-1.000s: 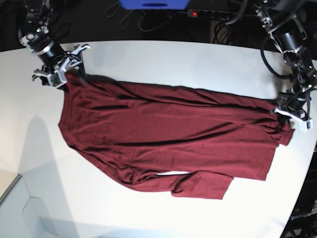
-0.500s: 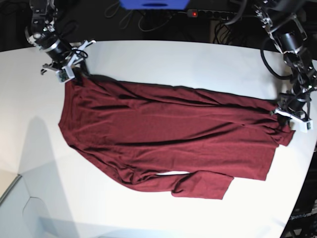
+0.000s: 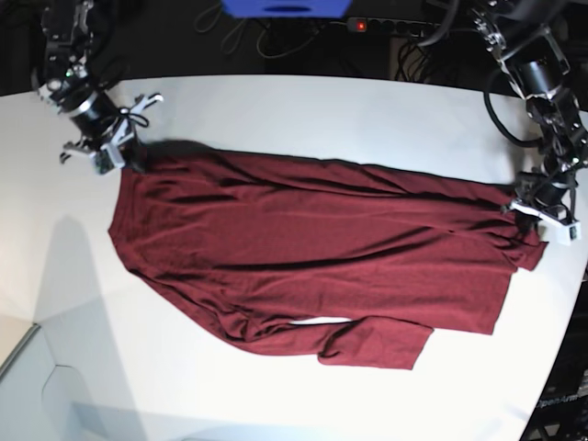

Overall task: Layout the t-shirt on the table in an organized manner, then fold the t-shirt properly
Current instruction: 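Release the shirt with the right gripper and reposition it along the edge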

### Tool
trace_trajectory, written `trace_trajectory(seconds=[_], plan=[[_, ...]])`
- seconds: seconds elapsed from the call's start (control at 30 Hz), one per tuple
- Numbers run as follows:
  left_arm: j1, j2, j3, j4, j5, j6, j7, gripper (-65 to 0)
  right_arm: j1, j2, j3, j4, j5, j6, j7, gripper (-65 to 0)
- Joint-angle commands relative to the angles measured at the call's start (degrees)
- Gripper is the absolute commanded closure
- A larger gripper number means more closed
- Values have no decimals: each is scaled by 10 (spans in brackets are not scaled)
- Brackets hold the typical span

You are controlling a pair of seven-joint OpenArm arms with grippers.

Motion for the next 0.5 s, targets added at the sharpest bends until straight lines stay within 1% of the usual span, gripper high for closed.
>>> trace_trajectory(seconds=[0.0, 0.27, 0.47], plan=[[-9, -13, -2, 8, -9, -3, -15, -2, 13, 9, 2, 11, 10, -1, 15, 0], [-9, -13, -1, 9, -9, -3, -14, -2, 70, 10, 1, 5, 10, 0, 10, 0], [-9, -13, -1, 9, -9, -3, -15, -2, 112, 15, -27, -61, 10, 0, 12, 0]])
